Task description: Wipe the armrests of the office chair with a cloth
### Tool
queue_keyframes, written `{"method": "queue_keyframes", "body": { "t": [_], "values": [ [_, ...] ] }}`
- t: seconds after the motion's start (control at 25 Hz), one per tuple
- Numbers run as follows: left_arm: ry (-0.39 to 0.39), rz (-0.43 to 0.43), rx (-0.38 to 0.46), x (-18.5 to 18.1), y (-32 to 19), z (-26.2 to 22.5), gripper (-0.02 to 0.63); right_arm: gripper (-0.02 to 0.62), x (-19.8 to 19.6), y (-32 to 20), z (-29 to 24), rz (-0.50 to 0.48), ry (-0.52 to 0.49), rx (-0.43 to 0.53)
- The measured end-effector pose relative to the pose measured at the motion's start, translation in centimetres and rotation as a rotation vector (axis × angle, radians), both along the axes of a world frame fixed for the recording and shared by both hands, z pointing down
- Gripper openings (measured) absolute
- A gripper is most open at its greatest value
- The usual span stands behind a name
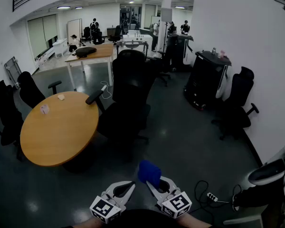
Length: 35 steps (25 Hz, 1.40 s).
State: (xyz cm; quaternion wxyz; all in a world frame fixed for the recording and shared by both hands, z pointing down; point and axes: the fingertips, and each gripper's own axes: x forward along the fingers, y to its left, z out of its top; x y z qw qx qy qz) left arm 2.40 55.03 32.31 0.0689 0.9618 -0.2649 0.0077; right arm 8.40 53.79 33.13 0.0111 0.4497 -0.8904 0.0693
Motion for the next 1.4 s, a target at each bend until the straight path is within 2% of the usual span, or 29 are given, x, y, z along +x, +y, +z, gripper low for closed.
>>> {"method": "queue_keyframes", "body": {
  "t": [0.36,0.56,0.76,1.16,1.4],
  "values": [
    [0.004,-0.001,0.000,1.2,-0.3,-0.4,0.014,0.089,1.1,-0.2,0.5,-0.012,-0.005,-0.001],
    [-0.010,-0.018,-0.016,1.9,-0.6,0.2,0.014,0.091,1.5,-0.4,0.3,-0.049,-0.048,-0.009],
    [-0.026,-0.064,-0.027,3.0,-0.8,0.4,0.014,0.089,2.7,-0.7,0.8,-0.094,-0.053,-0.018],
    [-0.072,-0.210,-0.054,5.9,-1.4,1.8,0.014,0.089,6.8,-2.7,3.2,-0.198,-0.082,-0.044],
    [-0.082,-0.224,-0.059,7.1,-2.8,1.8,0.014,0.089,8.6,-4.7,3.5,-0.188,-0.104,-0.059]
  ]
}}
